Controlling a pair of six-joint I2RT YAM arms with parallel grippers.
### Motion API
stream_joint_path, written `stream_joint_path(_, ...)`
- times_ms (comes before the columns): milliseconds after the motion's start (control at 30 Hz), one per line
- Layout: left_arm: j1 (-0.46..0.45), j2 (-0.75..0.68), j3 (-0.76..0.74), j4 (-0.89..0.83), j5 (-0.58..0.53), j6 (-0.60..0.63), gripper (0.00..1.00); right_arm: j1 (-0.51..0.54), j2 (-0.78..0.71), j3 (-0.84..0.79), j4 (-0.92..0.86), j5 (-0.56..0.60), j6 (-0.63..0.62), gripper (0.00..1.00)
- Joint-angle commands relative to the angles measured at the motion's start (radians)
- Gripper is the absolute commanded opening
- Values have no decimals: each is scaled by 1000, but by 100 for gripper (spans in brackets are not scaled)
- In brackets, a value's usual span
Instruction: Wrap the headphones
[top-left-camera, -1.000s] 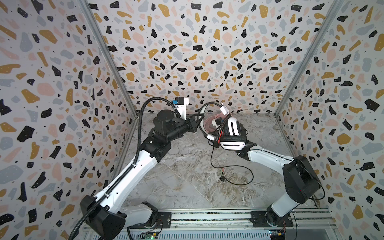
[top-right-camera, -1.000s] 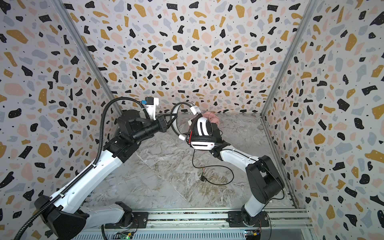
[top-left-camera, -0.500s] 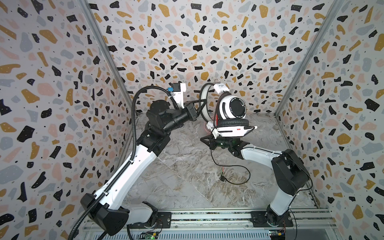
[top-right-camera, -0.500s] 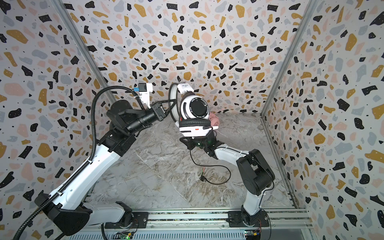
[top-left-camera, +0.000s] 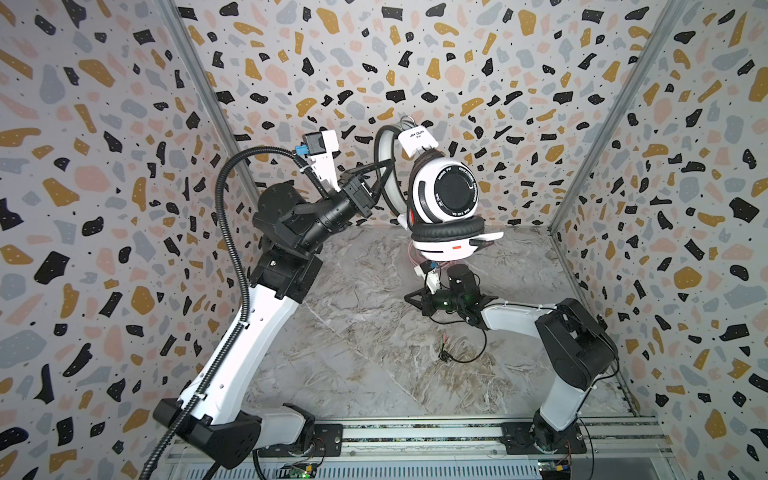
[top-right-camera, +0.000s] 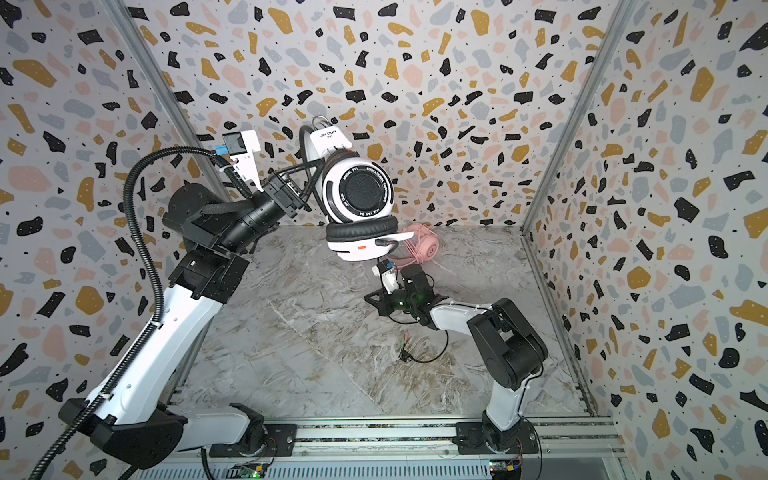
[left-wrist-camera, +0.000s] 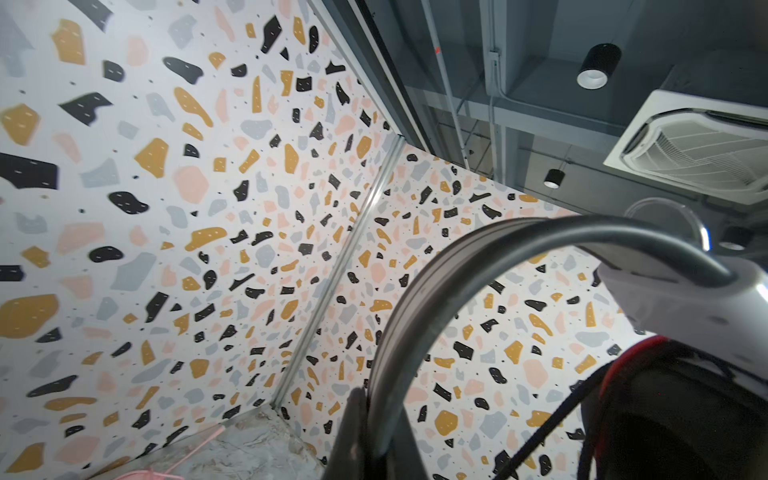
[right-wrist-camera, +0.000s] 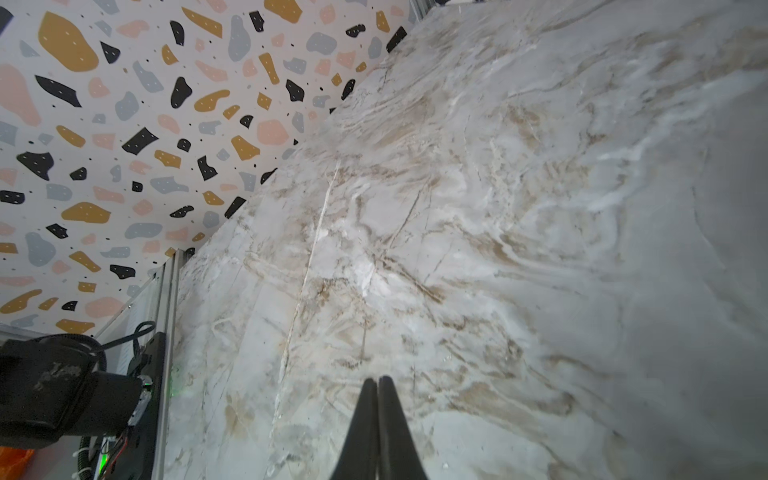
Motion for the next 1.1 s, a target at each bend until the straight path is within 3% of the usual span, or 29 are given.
stream_joint_path(0,35,-20,26,79,-144,38,0,6,-85,-75,36,5,23,3)
stream_joint_path(67,43,-34,-18,83,-261,59,0,7,-123,-119,35,11,25,1)
stream_joint_path(267,45,-65,-169,79,-800,52,0,34,-259,-228,-22,31,-2,0)
stream_joint_path(400,49,-46,-220,47,-1076,86,0,90,-364,-280,-112,97,-31,0)
stream_joint_path(500,51,-20,-263,66,-1220,130,0,148,-438,-298,-196,137,-57,0)
stream_joint_path(767,51,49,-398,167,-1427,211,0,260,-675,-229,-474,313,-123,0)
stream_joint_path(933,28,111,-436,165,-1418,318,0,270,-736,-119,-539,391,-155,0)
stream_joint_path(1067,-47,135,-483,146,-1407,413,0,267,-720,-3,-564,466,-209,0)
